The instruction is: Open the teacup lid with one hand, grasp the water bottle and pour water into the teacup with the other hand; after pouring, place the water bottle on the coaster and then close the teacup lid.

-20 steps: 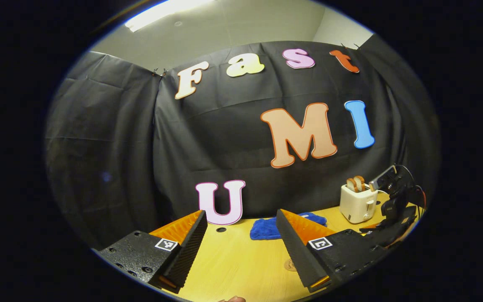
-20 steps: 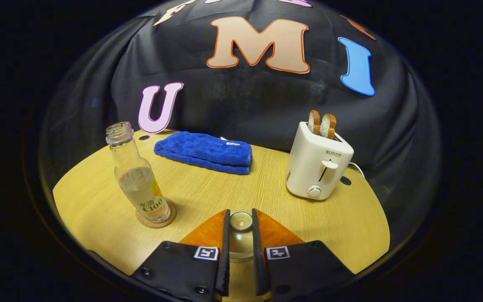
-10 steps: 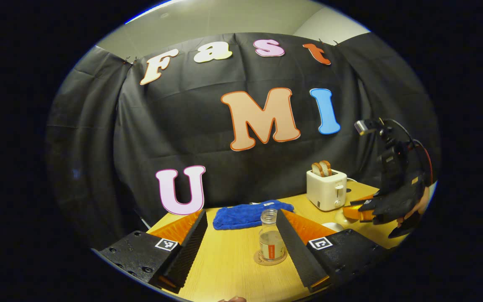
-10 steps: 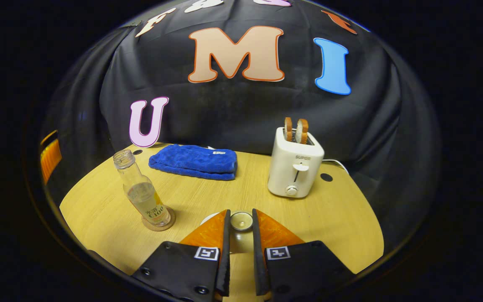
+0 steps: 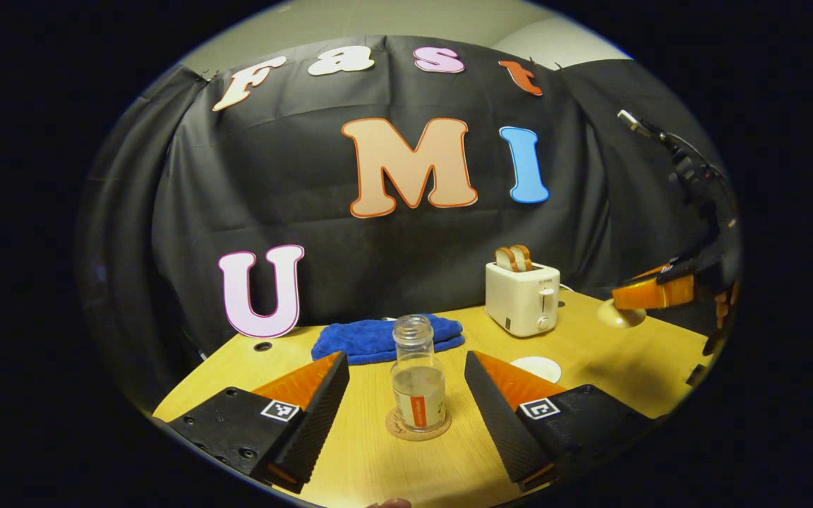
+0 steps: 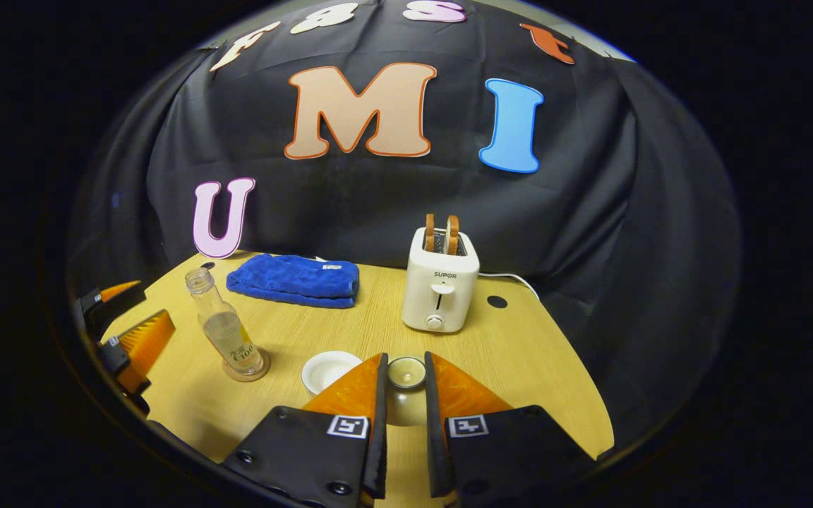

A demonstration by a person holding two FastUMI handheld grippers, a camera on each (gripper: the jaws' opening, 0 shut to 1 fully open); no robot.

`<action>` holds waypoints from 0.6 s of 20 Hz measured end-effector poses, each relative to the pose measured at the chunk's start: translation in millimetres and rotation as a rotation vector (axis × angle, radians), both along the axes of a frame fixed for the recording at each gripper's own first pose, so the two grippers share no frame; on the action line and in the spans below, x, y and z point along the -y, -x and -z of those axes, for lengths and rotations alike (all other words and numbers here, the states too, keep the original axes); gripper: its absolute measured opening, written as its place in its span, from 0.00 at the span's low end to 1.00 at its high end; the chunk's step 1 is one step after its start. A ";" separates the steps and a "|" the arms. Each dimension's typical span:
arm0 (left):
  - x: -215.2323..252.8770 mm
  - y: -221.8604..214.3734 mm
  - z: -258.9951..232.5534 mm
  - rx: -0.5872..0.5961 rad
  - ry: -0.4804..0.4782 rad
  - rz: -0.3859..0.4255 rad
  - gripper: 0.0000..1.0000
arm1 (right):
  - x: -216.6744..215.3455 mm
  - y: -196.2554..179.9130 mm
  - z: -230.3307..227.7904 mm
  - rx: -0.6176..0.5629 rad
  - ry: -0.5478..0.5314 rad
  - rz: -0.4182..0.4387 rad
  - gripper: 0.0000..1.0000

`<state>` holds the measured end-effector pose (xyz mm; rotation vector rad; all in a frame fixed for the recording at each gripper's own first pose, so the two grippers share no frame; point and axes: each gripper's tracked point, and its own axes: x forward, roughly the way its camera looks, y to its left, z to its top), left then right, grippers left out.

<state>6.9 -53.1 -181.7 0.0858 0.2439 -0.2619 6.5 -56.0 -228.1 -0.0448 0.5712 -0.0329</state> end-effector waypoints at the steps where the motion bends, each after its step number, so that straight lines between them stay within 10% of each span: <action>1: 0.2 -2.4 9.6 -0.018 -0.008 -0.001 0.96 | 2.0 1.8 -2.5 0.003 0.002 0.006 0.25; 12: 9.1 -24.8 85.7 -0.152 -0.023 0.025 0.97 | 46.5 30.5 -11.8 -0.021 0.038 0.127 0.27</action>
